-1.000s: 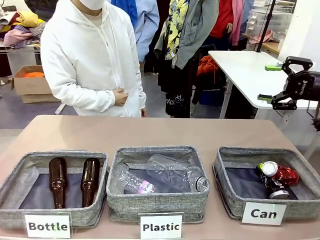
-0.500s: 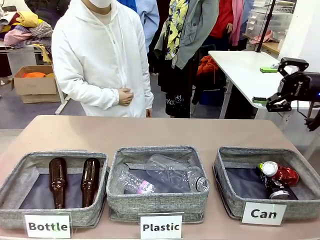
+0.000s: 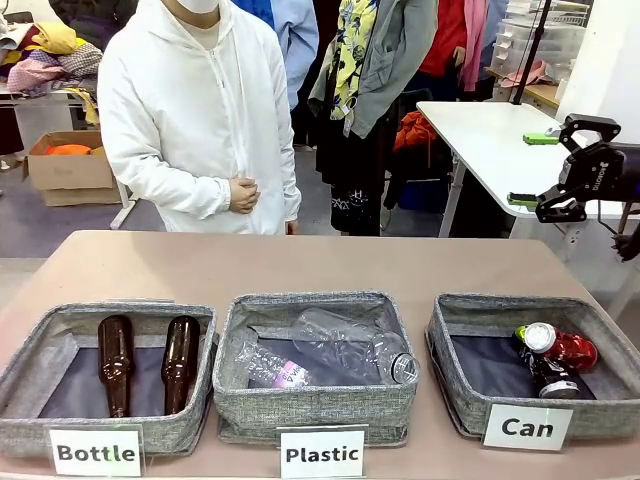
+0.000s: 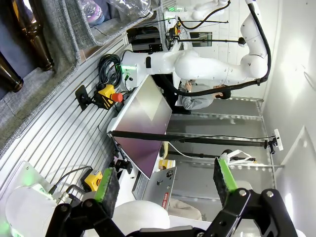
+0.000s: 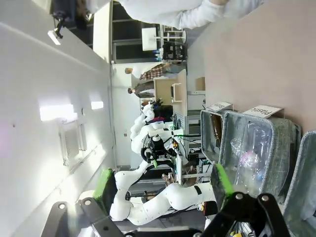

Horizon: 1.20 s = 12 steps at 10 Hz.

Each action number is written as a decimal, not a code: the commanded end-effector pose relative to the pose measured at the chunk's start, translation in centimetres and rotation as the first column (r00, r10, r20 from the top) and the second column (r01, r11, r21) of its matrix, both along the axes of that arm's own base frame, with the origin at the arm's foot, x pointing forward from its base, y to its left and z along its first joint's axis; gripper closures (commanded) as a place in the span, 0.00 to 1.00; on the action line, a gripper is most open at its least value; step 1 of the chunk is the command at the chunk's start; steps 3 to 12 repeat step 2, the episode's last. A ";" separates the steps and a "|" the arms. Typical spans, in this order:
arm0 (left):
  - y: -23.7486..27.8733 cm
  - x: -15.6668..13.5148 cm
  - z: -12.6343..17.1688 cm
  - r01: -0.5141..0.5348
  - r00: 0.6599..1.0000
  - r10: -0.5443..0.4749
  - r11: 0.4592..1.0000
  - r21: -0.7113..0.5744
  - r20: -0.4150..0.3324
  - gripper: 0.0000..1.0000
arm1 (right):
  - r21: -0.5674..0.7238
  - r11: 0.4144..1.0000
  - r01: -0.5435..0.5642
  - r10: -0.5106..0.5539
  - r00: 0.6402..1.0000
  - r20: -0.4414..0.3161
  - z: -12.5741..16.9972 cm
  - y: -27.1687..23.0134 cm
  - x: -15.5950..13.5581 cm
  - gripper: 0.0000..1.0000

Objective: Sort the can waste into the basket.
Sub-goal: Pick up the can waste from the table and place it in the right Fabric basket.

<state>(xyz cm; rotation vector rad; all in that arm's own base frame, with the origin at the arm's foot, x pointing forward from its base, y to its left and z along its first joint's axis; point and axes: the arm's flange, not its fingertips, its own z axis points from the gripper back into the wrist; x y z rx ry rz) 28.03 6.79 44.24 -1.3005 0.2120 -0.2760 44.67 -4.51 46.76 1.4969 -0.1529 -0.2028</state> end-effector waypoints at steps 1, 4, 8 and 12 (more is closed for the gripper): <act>-0.2 0.1 0.4 -0.010 1.000 0.010 1.000 -0.019 -0.004 0.00 | -0.006 1.000 -0.013 0.013 1.000 0.006 0.3 -0.3 0.2 0.00; -0.2 0.1 0.4 -0.010 1.000 0.010 1.000 -0.019 -0.004 0.00 | -0.006 1.000 -0.013 0.013 1.000 0.006 0.3 -0.3 0.2 0.00; -0.2 0.1 0.4 -0.010 1.000 0.010 1.000 -0.019 -0.004 0.00 | -0.006 1.000 -0.013 0.013 1.000 0.006 0.3 -0.3 0.2 0.00; -0.2 0.1 0.4 -0.010 1.000 0.010 1.000 -0.019 -0.004 0.00 | -0.006 1.000 -0.013 0.013 1.000 0.006 0.3 -0.3 0.2 0.00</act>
